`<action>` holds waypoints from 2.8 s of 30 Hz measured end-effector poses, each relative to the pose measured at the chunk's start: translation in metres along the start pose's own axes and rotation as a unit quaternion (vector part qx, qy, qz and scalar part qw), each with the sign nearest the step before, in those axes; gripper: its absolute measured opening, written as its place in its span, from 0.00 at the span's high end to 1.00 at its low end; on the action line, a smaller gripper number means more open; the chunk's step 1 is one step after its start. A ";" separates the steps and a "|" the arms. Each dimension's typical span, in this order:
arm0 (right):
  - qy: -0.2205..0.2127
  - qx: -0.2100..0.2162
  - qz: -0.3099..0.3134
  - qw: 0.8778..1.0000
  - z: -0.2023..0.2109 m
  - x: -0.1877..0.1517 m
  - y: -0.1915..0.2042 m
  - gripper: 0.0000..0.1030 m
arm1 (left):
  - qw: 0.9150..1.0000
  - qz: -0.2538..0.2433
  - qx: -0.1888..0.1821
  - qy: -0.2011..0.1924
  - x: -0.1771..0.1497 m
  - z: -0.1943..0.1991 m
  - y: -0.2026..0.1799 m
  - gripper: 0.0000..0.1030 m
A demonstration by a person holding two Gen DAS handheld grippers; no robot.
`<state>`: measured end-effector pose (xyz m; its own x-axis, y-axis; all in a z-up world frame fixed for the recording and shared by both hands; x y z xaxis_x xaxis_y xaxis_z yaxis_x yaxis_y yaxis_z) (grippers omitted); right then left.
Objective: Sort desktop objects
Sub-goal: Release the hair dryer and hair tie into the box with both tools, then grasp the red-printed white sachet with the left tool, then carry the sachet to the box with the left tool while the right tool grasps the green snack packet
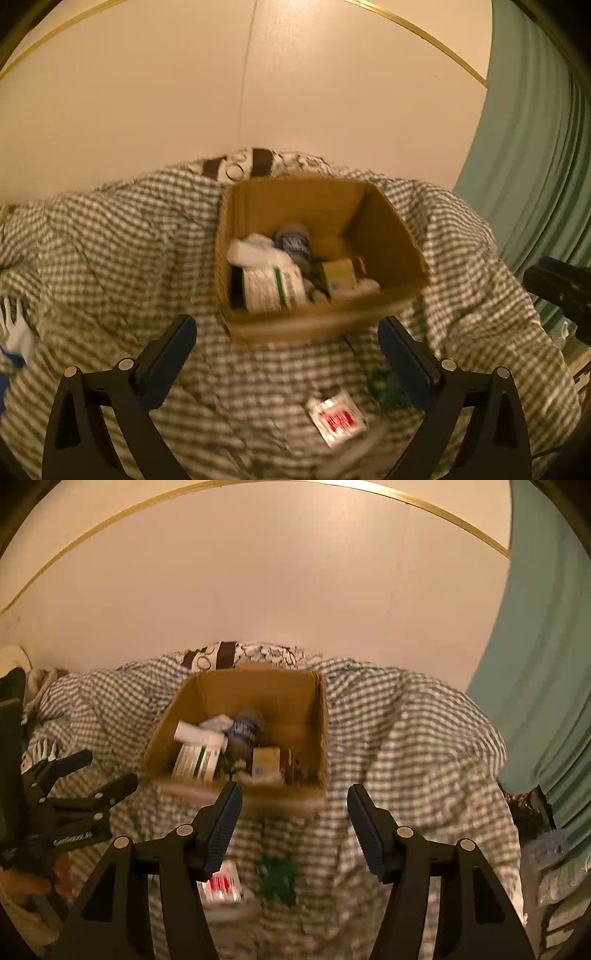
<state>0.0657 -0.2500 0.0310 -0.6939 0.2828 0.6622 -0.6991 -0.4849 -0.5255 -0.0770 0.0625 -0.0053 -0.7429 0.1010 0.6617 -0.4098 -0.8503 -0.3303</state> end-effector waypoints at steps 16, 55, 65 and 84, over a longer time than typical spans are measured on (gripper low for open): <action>0.043 -0.010 -0.002 0.999 -0.008 -0.055 -0.007 0.34 | 0.994 -0.060 0.035 0.081 -0.086 -0.039 -0.056 0.01; 0.317 0.095 -0.126 0.935 -0.234 -0.136 0.014 0.23 | 0.977 0.016 0.012 0.214 -0.139 -0.152 -0.007 0.45; 0.332 0.077 -0.111 0.933 -0.220 -0.123 0.035 0.69 | 0.982 0.024 0.009 0.189 -0.129 -0.114 0.007 0.47; 0.348 0.053 -0.117 0.928 -0.205 -0.122 0.041 0.58 | 0.984 0.052 0.013 0.171 -0.109 -0.110 0.027 0.47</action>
<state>0.0861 -0.1347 -0.1805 -0.4943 0.8395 0.2257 -0.8495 -0.4115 -0.3300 -0.0651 0.0852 -0.1608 -0.9162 0.1774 0.3593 -0.3124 -0.8777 -0.3633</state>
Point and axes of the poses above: each gripper's, at about its wrist camera, not at the fingertips, and z roughly against the way its jaws point, y to its left, x to its top, the point moved 1 cm from there along -z, roughly the way its jaws point, and after that the axes turned 14 degrees about z, right-handed, at the moved point
